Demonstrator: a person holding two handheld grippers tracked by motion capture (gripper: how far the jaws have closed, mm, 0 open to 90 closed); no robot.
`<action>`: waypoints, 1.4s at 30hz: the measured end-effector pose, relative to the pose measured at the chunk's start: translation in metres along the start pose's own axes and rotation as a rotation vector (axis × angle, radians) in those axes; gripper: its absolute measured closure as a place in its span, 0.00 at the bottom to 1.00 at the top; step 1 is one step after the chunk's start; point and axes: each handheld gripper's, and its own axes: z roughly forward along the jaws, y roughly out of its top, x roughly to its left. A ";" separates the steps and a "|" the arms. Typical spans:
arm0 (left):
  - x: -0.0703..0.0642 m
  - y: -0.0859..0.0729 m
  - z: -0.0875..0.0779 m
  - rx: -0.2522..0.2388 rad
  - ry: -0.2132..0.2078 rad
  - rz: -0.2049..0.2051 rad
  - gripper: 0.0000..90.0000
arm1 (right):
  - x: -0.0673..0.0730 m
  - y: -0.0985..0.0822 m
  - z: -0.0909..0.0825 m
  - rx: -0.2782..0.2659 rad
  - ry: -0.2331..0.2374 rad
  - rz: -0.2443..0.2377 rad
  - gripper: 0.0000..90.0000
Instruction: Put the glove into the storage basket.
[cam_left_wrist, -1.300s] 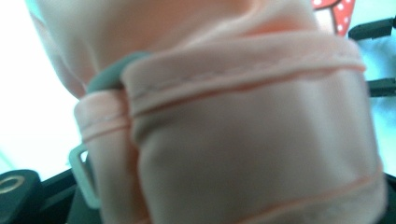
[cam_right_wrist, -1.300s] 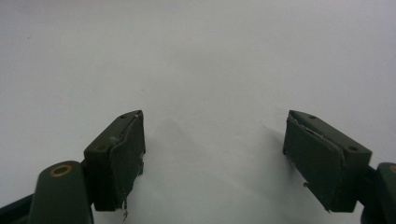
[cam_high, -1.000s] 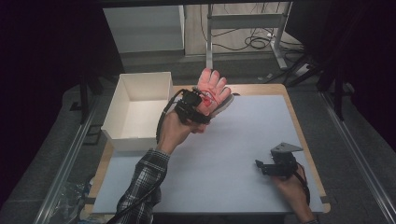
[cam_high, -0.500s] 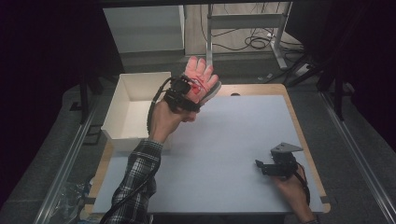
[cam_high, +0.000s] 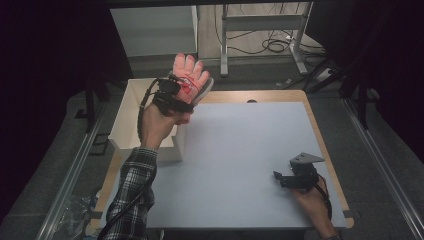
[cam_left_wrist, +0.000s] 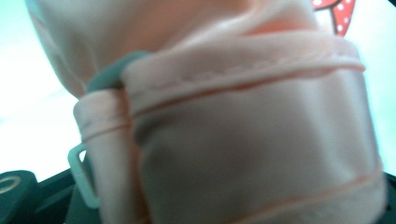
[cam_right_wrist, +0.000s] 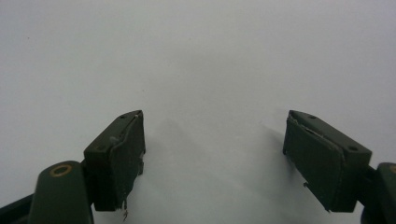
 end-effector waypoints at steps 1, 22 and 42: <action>0.002 -0.001 -0.001 -0.001 0.004 -0.005 0.48 | 0.000 0.000 0.000 0.000 0.000 0.000 0.24; 0.065 -0.035 -0.002 -0.015 0.128 -0.181 0.48 | 0.000 0.000 0.000 0.000 -0.001 0.001 0.24; 0.075 -0.065 0.068 0.047 0.154 -0.223 0.45 | 0.000 0.000 0.000 0.000 -0.001 0.001 0.24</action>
